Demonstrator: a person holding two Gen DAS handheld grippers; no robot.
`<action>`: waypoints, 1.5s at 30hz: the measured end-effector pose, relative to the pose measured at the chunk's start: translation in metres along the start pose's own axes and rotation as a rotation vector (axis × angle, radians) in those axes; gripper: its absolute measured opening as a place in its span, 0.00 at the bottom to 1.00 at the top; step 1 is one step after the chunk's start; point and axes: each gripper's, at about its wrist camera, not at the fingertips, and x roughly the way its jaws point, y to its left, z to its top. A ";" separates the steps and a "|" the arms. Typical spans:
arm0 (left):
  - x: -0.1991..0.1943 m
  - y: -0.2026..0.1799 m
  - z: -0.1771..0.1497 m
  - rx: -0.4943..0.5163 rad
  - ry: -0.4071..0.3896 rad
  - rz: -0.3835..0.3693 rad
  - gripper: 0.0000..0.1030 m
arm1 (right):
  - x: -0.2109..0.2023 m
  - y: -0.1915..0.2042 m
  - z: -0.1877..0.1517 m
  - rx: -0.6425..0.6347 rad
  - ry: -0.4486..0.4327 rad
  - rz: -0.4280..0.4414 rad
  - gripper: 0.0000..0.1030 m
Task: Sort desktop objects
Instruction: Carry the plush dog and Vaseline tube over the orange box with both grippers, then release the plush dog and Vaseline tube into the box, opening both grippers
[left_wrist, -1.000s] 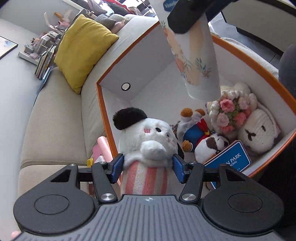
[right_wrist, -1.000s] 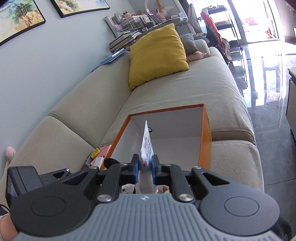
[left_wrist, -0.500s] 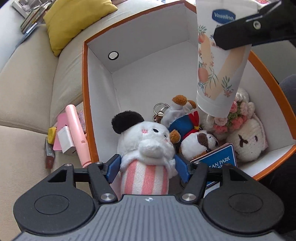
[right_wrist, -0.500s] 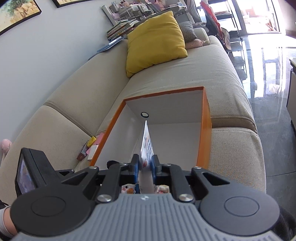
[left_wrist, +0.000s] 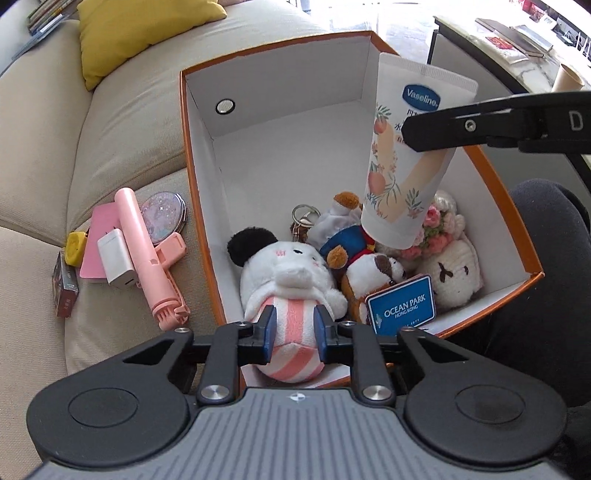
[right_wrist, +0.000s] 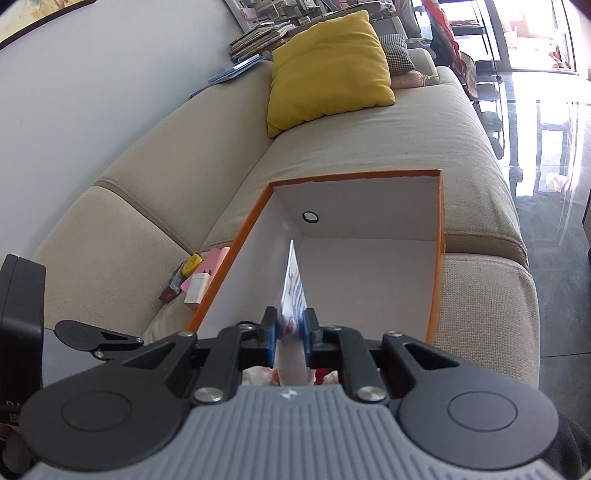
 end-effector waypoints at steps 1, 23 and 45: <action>0.003 0.001 -0.001 0.002 0.006 0.003 0.22 | 0.001 0.000 0.000 0.000 0.005 -0.004 0.14; 0.002 0.014 -0.007 -0.051 -0.060 -0.117 0.22 | 0.010 0.014 -0.002 -0.052 0.094 -0.065 0.14; -0.026 0.096 -0.004 -0.239 -0.256 -0.100 0.24 | 0.064 -0.002 0.016 -0.124 0.132 -0.504 0.15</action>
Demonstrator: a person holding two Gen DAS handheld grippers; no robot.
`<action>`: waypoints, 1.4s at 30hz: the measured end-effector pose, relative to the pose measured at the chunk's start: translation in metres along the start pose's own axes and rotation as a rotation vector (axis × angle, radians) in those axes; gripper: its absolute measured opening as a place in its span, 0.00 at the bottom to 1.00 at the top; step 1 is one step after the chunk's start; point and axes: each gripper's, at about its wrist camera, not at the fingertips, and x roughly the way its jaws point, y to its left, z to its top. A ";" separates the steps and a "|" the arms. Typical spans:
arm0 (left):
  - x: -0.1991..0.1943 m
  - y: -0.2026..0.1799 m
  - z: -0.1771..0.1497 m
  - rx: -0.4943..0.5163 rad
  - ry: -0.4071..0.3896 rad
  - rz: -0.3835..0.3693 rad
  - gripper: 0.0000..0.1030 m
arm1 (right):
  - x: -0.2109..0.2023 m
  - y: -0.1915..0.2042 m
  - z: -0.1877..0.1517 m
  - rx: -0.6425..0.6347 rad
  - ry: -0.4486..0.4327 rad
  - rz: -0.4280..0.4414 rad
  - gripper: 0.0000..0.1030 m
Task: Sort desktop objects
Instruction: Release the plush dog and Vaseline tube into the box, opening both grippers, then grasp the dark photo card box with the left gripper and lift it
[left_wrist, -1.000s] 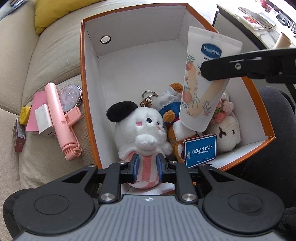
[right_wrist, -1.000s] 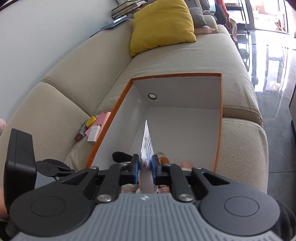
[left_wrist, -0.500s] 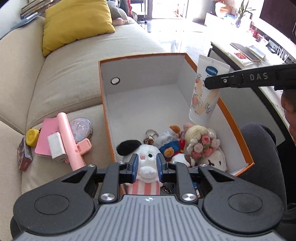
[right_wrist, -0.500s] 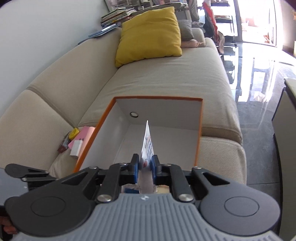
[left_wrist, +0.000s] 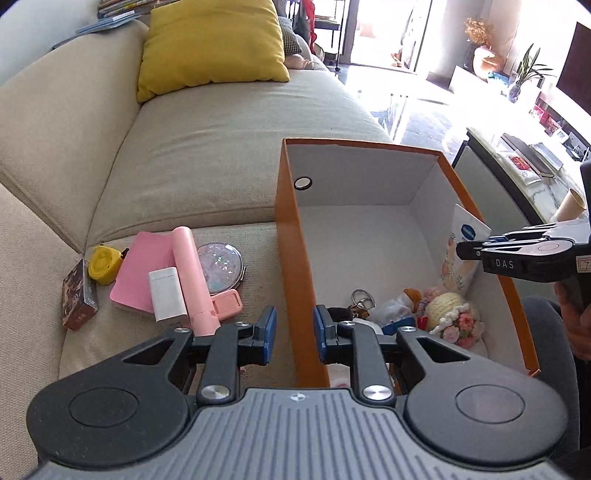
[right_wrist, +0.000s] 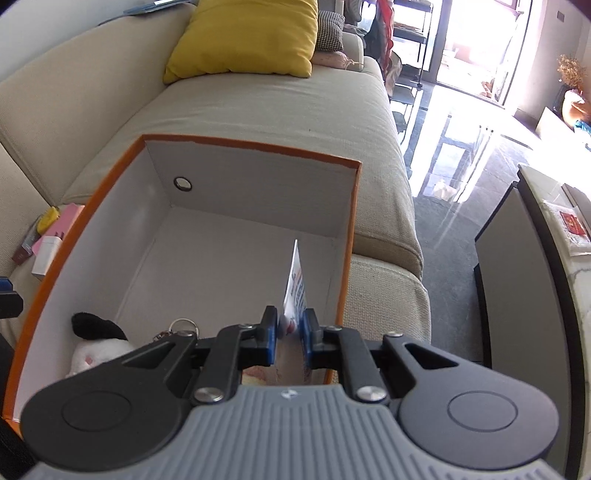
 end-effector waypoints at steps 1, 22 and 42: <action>0.001 0.002 -0.001 -0.004 0.002 0.000 0.24 | 0.000 0.001 -0.001 0.009 0.009 -0.004 0.15; -0.027 0.037 -0.023 -0.088 -0.029 0.026 0.26 | -0.031 -0.002 -0.014 0.107 0.010 0.009 0.27; -0.032 0.145 -0.020 -0.227 -0.055 0.089 0.29 | -0.031 0.159 0.042 -0.146 -0.063 0.414 0.30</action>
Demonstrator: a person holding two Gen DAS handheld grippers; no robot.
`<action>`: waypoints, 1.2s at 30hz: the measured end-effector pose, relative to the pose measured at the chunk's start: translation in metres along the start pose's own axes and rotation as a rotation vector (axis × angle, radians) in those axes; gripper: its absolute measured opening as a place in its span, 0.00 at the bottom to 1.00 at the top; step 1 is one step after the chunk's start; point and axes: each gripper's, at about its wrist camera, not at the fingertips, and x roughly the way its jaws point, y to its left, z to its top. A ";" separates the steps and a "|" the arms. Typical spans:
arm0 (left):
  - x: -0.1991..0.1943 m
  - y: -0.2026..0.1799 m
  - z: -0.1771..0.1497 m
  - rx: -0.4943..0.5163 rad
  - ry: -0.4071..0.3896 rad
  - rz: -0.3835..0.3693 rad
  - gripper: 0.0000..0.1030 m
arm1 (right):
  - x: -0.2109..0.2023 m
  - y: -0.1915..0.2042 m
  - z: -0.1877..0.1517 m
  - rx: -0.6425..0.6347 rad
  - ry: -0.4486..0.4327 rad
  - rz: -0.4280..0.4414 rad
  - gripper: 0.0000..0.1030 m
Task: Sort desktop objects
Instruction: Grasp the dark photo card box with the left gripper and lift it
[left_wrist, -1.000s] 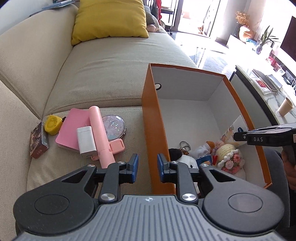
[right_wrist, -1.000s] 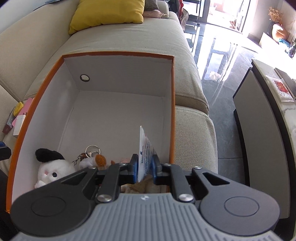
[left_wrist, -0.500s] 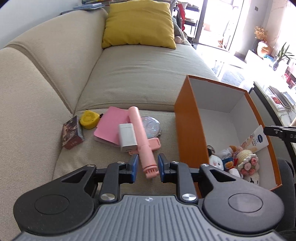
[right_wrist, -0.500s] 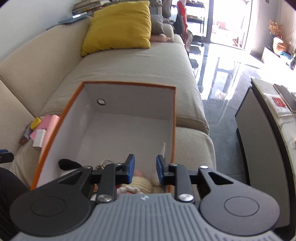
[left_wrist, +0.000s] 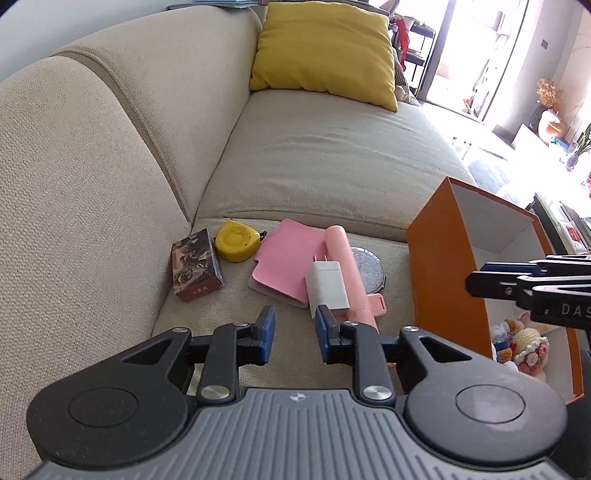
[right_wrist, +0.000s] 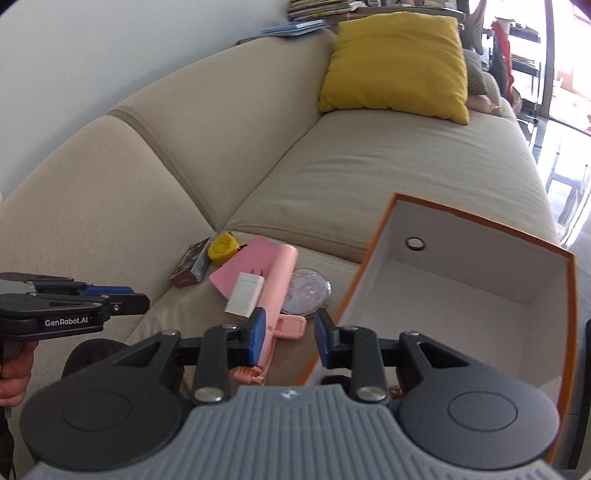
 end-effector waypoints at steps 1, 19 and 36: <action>0.005 0.004 0.003 -0.001 0.000 0.000 0.34 | 0.010 0.004 0.004 -0.004 0.019 0.009 0.30; 0.138 0.083 0.044 -0.007 0.174 0.107 0.59 | 0.175 0.049 0.074 -0.094 0.250 0.014 0.32; 0.170 0.076 0.040 0.099 0.234 0.230 0.61 | 0.205 0.039 0.076 -0.056 0.325 0.024 0.35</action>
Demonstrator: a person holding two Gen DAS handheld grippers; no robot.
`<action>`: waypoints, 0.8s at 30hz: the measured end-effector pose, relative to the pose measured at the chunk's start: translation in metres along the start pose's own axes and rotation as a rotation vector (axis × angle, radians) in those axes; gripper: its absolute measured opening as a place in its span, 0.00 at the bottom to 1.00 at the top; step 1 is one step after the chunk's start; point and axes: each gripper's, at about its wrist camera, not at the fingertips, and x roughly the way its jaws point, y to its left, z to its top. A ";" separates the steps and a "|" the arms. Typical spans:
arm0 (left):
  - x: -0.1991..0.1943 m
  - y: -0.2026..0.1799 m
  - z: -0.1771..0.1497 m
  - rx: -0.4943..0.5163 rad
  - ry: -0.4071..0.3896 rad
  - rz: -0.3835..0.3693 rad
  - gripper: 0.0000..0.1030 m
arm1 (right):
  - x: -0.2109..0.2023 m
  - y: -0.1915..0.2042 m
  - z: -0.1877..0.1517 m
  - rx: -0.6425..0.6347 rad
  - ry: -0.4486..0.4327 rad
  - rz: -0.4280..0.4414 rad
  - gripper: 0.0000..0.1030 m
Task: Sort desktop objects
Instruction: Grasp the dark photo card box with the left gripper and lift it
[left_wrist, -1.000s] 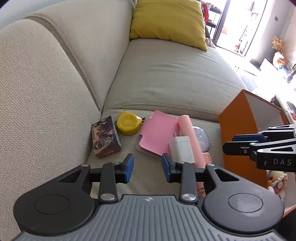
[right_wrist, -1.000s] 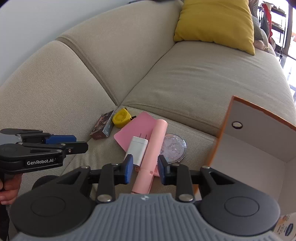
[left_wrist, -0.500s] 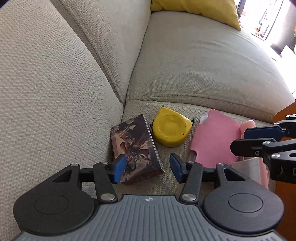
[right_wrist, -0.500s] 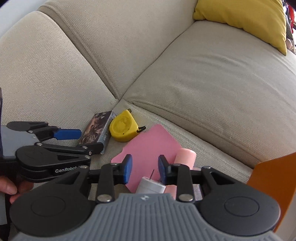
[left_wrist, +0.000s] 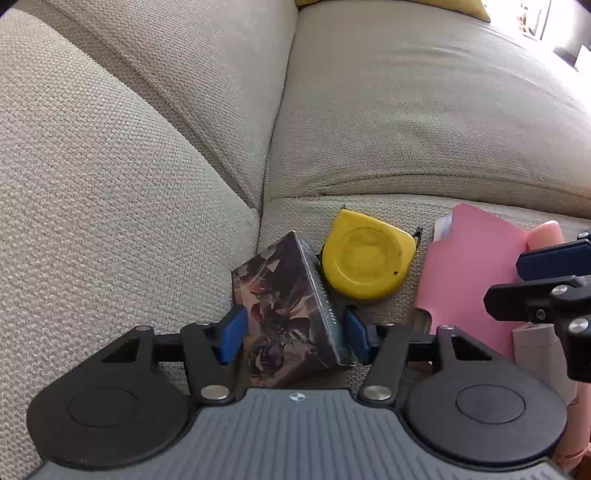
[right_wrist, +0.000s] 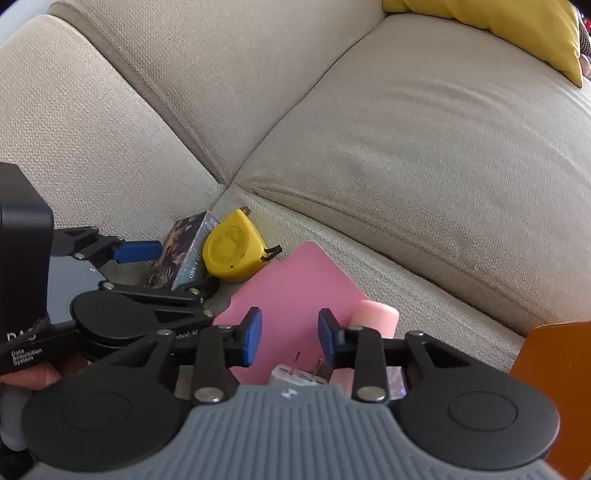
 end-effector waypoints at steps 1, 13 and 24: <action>-0.003 0.002 -0.002 -0.002 0.002 -0.003 0.55 | 0.000 0.000 0.000 -0.001 0.000 0.003 0.35; -0.041 0.033 -0.016 -0.091 -0.052 -0.023 0.28 | 0.022 0.044 0.012 -0.065 0.035 -0.117 0.65; -0.048 0.041 -0.022 -0.105 -0.075 -0.078 0.27 | 0.048 0.082 -0.006 -0.332 0.026 -0.328 0.83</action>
